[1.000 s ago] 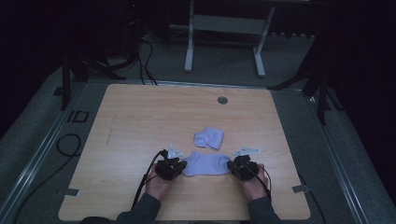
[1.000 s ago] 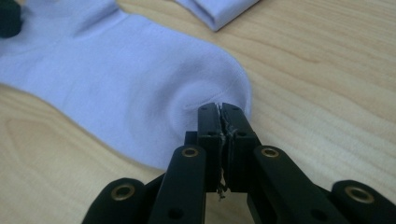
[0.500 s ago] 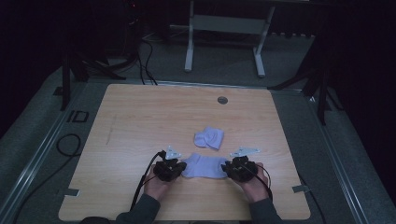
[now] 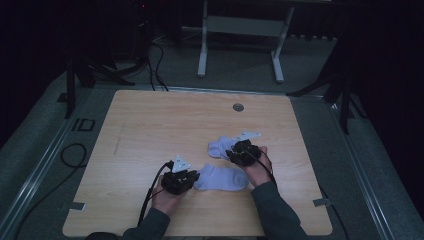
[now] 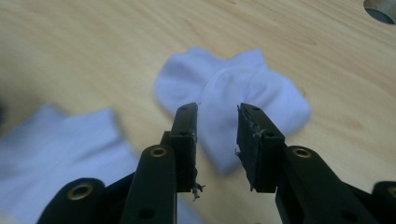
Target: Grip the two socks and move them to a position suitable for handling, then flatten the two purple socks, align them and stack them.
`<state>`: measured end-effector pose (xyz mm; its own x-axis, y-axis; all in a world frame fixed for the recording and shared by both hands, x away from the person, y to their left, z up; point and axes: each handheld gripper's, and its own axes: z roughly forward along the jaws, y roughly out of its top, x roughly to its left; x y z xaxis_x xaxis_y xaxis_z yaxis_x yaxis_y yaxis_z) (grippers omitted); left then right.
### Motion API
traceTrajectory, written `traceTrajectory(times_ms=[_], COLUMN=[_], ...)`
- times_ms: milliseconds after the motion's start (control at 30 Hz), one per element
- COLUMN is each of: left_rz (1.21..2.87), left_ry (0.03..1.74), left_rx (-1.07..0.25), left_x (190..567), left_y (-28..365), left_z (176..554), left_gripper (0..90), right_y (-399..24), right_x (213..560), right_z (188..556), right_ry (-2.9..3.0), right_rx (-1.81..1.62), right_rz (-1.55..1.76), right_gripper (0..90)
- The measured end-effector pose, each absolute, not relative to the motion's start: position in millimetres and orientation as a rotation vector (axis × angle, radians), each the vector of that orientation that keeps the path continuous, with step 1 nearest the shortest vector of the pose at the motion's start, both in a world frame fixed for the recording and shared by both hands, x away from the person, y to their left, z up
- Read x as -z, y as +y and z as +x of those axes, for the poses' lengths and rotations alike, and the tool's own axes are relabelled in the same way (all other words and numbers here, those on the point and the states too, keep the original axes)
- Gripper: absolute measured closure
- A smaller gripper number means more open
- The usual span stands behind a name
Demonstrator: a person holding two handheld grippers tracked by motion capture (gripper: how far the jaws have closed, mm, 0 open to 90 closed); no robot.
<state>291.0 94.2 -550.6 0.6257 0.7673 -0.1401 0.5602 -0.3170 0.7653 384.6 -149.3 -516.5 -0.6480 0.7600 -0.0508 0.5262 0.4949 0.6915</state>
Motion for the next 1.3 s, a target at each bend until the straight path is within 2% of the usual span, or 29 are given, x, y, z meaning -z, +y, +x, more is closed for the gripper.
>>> traceTrajectory(times_ms=[167,333,700,1067,1300], left_rz=[2.002,1.995,1.987,1.996,2.008], left_ry=[1.047,1.054,1.061,1.070,1.067], left_rx=[-0.324,-0.320,-0.313,-0.312,-0.318], left_x=[548.4,547.8,547.5,549.5,550.7], left_y=[96.8,98.7,100.0,101.0,99.1], left_z=[290.7,291.1,291.6,293.3,293.3], left_gripper=[79.0,79.0,79.3,79.1,79.0], right_y=[-135.4,-132.2,-134.5,-141.1,-133.8], right_x=[531.8,544.5,544.1,541.1,525.9], right_z=[411.5,421.3,419.7,408.6,401.8], right_ry=[2.418,2.448,2.477,2.579,2.510], right_rx=[-0.829,-0.778,-0.783,-0.761,-0.830], right_rz=[1.092,1.133,1.130,0.931,0.921], right_gripper=[66.7,66.3,66.6,65.1,68.2])
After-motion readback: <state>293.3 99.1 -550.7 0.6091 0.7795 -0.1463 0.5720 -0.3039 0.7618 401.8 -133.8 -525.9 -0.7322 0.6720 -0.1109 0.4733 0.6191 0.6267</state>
